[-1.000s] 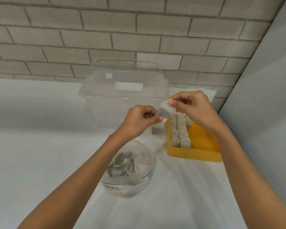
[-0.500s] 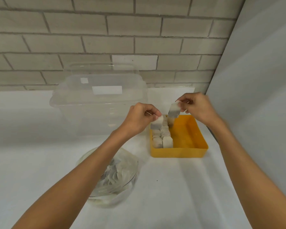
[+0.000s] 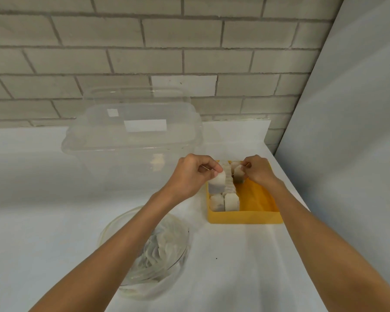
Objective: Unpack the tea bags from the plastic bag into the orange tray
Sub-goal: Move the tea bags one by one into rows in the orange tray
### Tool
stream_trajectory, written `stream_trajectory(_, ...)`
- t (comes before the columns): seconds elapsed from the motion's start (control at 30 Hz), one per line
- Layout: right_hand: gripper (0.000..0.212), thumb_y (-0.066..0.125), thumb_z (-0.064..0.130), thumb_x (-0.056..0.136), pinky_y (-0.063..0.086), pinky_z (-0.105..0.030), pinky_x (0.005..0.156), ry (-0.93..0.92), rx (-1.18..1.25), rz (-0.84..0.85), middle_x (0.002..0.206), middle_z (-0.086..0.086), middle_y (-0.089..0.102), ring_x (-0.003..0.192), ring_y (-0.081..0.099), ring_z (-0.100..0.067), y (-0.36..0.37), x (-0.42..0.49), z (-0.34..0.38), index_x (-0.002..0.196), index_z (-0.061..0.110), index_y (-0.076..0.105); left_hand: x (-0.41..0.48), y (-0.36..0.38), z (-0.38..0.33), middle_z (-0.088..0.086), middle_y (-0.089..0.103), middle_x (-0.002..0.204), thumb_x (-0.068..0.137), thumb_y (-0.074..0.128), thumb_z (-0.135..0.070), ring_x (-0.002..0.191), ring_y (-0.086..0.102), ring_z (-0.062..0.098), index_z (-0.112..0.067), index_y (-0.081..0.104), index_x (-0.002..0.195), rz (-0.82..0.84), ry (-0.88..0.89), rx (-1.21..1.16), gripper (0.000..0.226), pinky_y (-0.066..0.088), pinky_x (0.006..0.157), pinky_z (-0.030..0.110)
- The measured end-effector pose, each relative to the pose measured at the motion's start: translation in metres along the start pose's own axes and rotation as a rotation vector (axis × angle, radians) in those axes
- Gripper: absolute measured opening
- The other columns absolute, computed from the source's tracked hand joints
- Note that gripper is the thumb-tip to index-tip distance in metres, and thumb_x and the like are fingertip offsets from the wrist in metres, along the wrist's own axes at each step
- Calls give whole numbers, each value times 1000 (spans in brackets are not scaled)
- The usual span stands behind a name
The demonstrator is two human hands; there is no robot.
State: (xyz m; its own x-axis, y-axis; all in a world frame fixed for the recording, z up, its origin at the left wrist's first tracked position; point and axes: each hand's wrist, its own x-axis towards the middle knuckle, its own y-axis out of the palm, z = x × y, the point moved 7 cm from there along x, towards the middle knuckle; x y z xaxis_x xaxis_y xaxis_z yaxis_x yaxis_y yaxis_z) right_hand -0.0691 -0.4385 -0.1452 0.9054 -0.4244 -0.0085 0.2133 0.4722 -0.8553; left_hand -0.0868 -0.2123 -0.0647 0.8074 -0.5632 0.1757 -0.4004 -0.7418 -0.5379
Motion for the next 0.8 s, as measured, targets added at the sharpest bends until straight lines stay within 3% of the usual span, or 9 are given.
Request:
stream_trajectory(0.13, 22, 55, 5, 93, 41, -22, 77, 8, 11, -40, 119, -14, 62, 103, 58, -27, 3, 4, 2, 112, 6, 66, 1, 1, 3, -9, 71, 87, 86, 69, -10, 68, 59, -2, -18, 76, 88, -1, -7, -4, 10, 41, 69, 2)
stream_trajectory(0.27, 12, 56, 5, 93, 45, -24, 71, 6, 112, -54, 110, -15, 64, 88, 59, -23, 6, 6, 3, 103, 10, 60, 3, 2, 5, -10, 70, 88, 86, 69, -10, 69, 59, -3, -18, 75, 89, 0, -13, -9, 11, 41, 69, 2)
stream_trajectory(0.4, 11, 55, 4, 92, 46, -25, 67, 25, 116, -49, 101, -13, 62, 85, 57, -23, 10, 6, -2, 100, 11, 52, 5, 7, 4, -8, 71, 90, 86, 69, -9, 69, 58, -9, -15, 75, 90, 11, -9, -16, 10, 40, 69, 0)
stream_trajectory(0.53, 10, 54, 5, 93, 44, -25, 69, 18, 106, -75, 98, -8, 57, 84, 53, -20, 7, 6, -4, 100, 10, 52, 9, 10, 4, -8, 72, 93, 86, 69, -10, 72, 59, -4, -15, 75, 90, 22, -7, 0, 10, 40, 69, 0)
stream_trajectory(0.8, 8, 56, 6, 94, 45, -24, 71, -6, 101, -77, 101, -9, 60, 85, 54, -19, 12, 8, 1, 100, 10, 55, 14, 19, 2, -9, 70, 91, 86, 68, -9, 69, 58, -10, -15, 75, 91, 44, 4, -10, 11, 41, 68, 1)
